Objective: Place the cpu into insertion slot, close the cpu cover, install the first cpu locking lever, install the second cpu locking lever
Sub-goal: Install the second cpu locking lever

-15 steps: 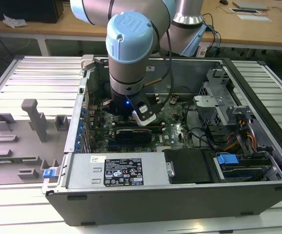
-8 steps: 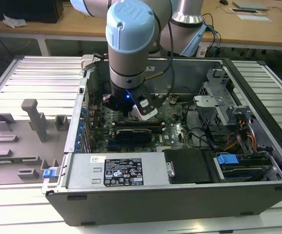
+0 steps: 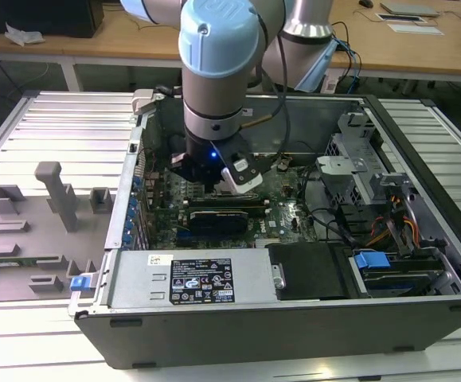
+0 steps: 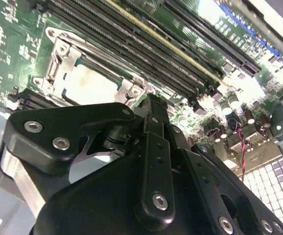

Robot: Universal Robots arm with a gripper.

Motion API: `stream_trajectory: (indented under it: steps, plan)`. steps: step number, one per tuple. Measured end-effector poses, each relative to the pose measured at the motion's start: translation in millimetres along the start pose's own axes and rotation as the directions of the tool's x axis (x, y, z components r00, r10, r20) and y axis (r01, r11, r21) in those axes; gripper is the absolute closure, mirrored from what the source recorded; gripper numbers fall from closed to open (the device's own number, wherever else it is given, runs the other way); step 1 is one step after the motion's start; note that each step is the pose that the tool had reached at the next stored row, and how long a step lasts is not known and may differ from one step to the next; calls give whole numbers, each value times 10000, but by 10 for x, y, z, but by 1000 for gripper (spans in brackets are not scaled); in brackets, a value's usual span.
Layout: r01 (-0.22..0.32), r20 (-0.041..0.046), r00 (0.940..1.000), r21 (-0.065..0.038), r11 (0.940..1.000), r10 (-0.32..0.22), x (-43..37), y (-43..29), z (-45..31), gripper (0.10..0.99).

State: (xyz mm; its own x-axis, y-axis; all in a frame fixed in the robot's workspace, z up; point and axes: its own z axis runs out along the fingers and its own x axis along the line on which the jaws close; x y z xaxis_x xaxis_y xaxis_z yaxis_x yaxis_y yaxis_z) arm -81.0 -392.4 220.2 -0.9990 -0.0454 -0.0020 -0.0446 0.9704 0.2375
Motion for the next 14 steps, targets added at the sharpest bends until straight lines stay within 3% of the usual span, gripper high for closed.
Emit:
stream_trajectory:
  steps: [4,6,9,11,14]
  plan:
    - [-63,-6,10000,30,10000,63,-148,-7,-1,980]
    - [-99,-24,9999,156,9998,99,-202,-9,-2,980]
    - [-140,-38,9999,503,9986,143,-278,26,7,980]
    - [-144,-39,9999,545,9984,146,-303,77,19,980]
    - [-152,-42,9999,685,9975,155,-359,156,39,980]
